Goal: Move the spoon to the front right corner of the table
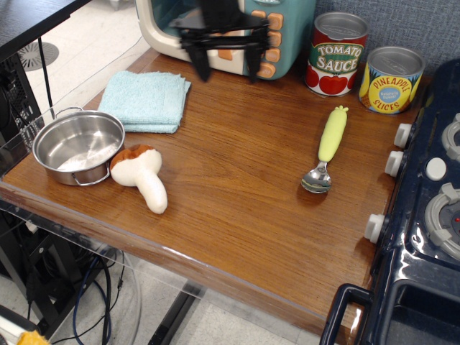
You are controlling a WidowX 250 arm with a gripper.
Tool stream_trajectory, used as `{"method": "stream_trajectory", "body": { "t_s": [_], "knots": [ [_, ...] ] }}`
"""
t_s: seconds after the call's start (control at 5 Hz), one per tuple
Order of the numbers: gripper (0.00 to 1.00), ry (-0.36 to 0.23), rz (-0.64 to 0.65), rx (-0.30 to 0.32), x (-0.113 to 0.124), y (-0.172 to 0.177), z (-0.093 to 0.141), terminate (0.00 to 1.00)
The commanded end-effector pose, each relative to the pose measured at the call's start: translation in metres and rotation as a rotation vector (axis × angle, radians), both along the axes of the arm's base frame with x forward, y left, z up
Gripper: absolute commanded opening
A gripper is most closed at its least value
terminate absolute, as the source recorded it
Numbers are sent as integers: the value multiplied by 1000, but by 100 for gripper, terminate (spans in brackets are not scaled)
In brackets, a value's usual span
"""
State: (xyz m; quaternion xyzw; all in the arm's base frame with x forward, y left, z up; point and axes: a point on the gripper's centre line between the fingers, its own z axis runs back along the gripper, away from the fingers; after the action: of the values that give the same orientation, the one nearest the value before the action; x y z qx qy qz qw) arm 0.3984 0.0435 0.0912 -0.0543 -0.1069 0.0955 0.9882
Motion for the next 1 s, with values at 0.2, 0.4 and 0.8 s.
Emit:
{"method": "stream_trajectory", "body": {
  "t_s": [0.2, 0.4, 0.8],
  "knots": [
    [100, -46, -111, -32, 23, -80, 11, 0],
    [100, -17, -122, 1, 26, -87, -3, 0],
    [100, 32, -138, 14, 27, -102, -24, 0]
  ]
}}
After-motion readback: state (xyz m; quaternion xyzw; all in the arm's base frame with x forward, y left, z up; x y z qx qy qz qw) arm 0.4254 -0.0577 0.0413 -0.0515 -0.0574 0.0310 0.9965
